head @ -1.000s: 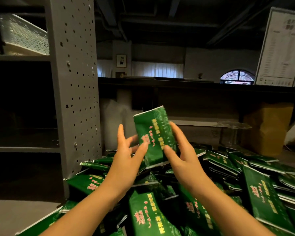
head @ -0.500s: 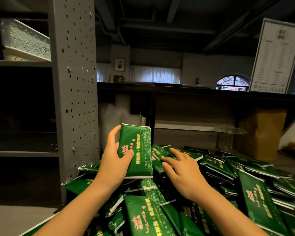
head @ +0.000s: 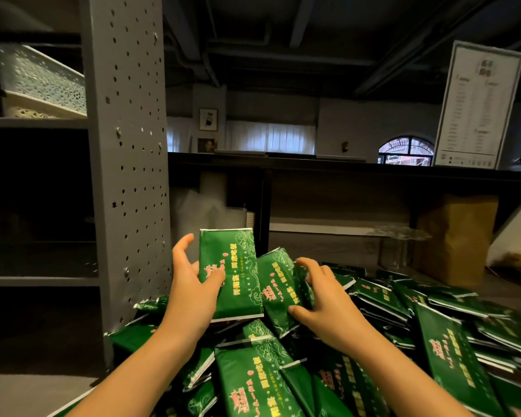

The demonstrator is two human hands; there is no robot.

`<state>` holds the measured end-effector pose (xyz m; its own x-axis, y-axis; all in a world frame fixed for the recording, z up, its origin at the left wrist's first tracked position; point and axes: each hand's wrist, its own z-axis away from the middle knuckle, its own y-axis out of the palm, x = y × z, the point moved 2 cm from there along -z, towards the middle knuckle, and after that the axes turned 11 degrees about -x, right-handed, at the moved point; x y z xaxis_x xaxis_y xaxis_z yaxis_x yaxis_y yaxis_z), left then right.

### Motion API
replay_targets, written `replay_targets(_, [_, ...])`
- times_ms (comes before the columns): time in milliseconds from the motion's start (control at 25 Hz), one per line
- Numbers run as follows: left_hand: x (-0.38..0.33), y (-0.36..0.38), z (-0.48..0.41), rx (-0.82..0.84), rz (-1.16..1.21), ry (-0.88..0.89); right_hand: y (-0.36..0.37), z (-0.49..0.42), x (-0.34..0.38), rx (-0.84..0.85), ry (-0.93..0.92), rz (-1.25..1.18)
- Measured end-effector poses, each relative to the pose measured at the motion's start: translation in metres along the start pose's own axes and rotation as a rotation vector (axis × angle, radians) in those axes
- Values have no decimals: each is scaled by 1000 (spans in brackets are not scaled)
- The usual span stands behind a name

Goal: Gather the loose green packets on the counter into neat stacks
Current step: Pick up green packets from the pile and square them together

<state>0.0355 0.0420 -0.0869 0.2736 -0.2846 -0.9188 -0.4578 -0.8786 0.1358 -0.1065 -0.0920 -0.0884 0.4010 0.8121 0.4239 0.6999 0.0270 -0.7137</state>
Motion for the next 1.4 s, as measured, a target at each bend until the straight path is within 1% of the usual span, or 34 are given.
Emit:
replay_targets(40, [1,0,-1,-2,-6,3,-2,-1,-1,19,21,-49])
replay_targets(120, [2,2,-1,18,-22,9,-6,-2,-2,50,29,-44])
replay_targets(160, [2,3,-1,33,-29,11,-7,-2,-2,47,30,-39])
replay_targets(240, [2,4,1,43,-27,4,-9,-4,-1,-13,55,-120])
replay_targets(320, [1,6,3,34,-10,-17,-13,-6,0,-168,81,-309])
replay_targets(400, [1,7,4,13,4,-36,-19,-4,5,-355,90,-578])
replay_targets(440, [1,8,5,8,7,-40,-22,-2,9,-399,88,-697])
replay_targets(480, [0,9,6,8,11,-42,-23,0,14,-398,83,-767])
replay_targets(560, [-2,11,9,6,37,-50,-17,5,22,-333,31,-793])
replay_targets(680, [-6,15,16,18,116,-61,3,15,34,-205,-27,-685])
replay_targets(840, [-6,20,24,48,186,-72,13,23,45,-198,-118,-607])
replay_targets(960, [-5,20,24,55,148,-19,14,24,46,-199,-150,-574])
replay_targets(1040, [-5,20,25,63,113,17,17,24,43,-198,-172,-501])
replay_targets(1160, [-3,21,23,52,111,43,15,19,36,-228,-235,-320])
replay_targets(1280, [-3,21,21,51,113,59,0,6,21,-343,-263,-99])
replay_targets(1320, [-3,20,20,58,105,66,-5,1,13,-359,-240,-1])
replay_targets(1400, [-5,19,20,75,75,91,-11,-7,-6,-306,-149,215])
